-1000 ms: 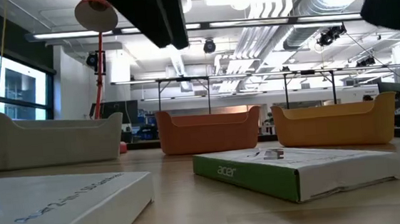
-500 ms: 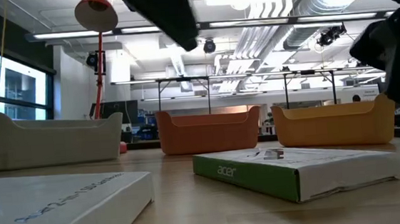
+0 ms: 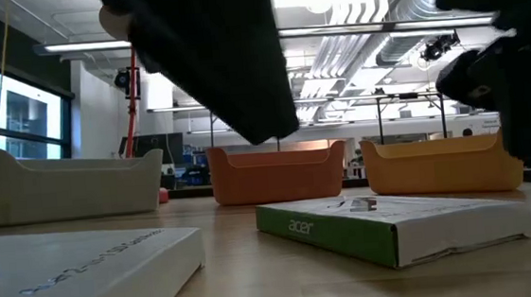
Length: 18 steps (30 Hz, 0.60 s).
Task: Pick and place items into bin
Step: Put the right white box into the yellow bin
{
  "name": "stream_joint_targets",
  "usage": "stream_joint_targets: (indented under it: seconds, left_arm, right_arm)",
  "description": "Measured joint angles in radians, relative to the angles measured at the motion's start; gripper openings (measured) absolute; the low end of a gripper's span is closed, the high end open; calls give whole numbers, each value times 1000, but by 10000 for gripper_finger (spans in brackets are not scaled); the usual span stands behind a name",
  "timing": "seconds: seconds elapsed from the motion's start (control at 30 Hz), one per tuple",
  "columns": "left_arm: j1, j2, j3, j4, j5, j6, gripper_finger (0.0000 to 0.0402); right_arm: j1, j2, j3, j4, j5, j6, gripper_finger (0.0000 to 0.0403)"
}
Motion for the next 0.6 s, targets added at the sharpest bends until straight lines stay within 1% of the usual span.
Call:
stream_joint_targets:
  seconds: [0.1, 0.2, 0.3, 0.43, 0.53, 0.6]
  left_arm:
    - [-22, 7, 0, -48, -28, -62, 172]
    - [-34, 7, 2, -104, -51, -106, 172]
    - [-33, 7, 1, -139, -57, -119, 172]
    - [-22, 7, 1, -146, -103, -119, 172]
    - [-16, 7, 0, -137, -102, -101, 172]
    - [-13, 6, -25, -82, -90, -82, 172]
  right_arm:
    - [-18, -11, -48, 49, -23, 69, 124]
    - [-23, -28, -136, 179, -37, 189, 124]
    - [-26, -45, -251, 367, -60, 340, 124]
    - [-24, -79, -397, 672, -42, 526, 124]
    - [-24, -84, -481, 891, -25, 625, 124]
    - [-25, -85, -515, 990, -18, 667, 124]
